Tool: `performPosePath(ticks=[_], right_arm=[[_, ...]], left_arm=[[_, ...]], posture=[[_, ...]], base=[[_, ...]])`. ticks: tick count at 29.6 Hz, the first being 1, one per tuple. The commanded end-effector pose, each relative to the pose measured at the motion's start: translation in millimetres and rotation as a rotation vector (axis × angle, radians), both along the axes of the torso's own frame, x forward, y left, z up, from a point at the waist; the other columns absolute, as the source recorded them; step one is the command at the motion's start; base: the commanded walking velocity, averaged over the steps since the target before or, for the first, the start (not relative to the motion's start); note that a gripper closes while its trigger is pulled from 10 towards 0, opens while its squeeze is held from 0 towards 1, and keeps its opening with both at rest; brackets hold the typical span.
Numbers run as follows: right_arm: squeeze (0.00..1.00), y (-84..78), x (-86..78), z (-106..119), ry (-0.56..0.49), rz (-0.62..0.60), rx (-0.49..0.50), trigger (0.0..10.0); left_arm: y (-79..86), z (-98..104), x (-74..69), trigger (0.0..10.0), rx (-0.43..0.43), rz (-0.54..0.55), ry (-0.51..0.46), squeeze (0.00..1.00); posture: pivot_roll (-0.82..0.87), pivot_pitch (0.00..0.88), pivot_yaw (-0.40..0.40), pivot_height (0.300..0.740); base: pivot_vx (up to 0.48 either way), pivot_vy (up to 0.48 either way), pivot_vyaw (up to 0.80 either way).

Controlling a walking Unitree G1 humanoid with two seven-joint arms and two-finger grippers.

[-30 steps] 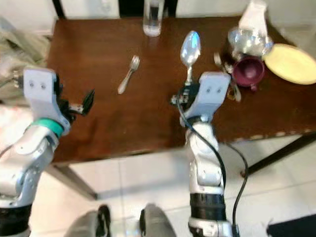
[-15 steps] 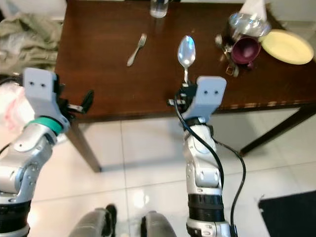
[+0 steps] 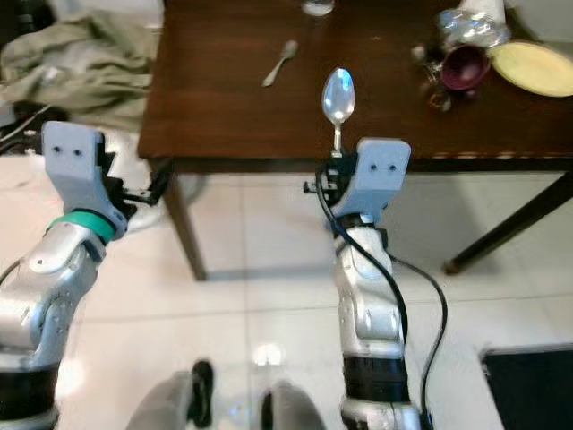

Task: Setting the table

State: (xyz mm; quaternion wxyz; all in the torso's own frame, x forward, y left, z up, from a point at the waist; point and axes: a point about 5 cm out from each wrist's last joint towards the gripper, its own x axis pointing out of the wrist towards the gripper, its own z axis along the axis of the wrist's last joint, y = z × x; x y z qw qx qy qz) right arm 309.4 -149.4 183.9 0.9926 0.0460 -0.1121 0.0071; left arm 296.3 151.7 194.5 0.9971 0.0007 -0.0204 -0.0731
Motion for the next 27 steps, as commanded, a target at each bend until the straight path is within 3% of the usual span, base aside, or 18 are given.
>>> performPosePath(ticks=[1, 4, 27], right_arm=[[0.0, -2.0, 0.1, -1.5, 0.026, 0.009, -0.006, 10.0], [0.0, -1.5, 1.3, -4.1, 0.053, 0.007, -0.038, 10.0], [0.0, 5.6, -3.5, -0.4, 0.013, 0.057, 0.007, 10.0]], left_arm=[[-2.4, -6.0, 1.5, 10.0, 0.01, 0.004, 0.037, 0.0], [-2.0, -7.0, 2.0, 10.0, 0.012, 0.013, 0.042, 0.0], [3.1, -8.2, 3.8, 10.0, 0.042, 0.077, 0.034, 0.0]], posture=[[-0.07, 0.086, 0.005, 0.74], [-0.07, 0.086, 0.005, 0.74], [-0.07, 0.089, 0.007, 0.74]], base=[[0.0, 0.0, 0.79], [0.0, 0.0, 0.79], [0.0, 0.0, 0.8]])
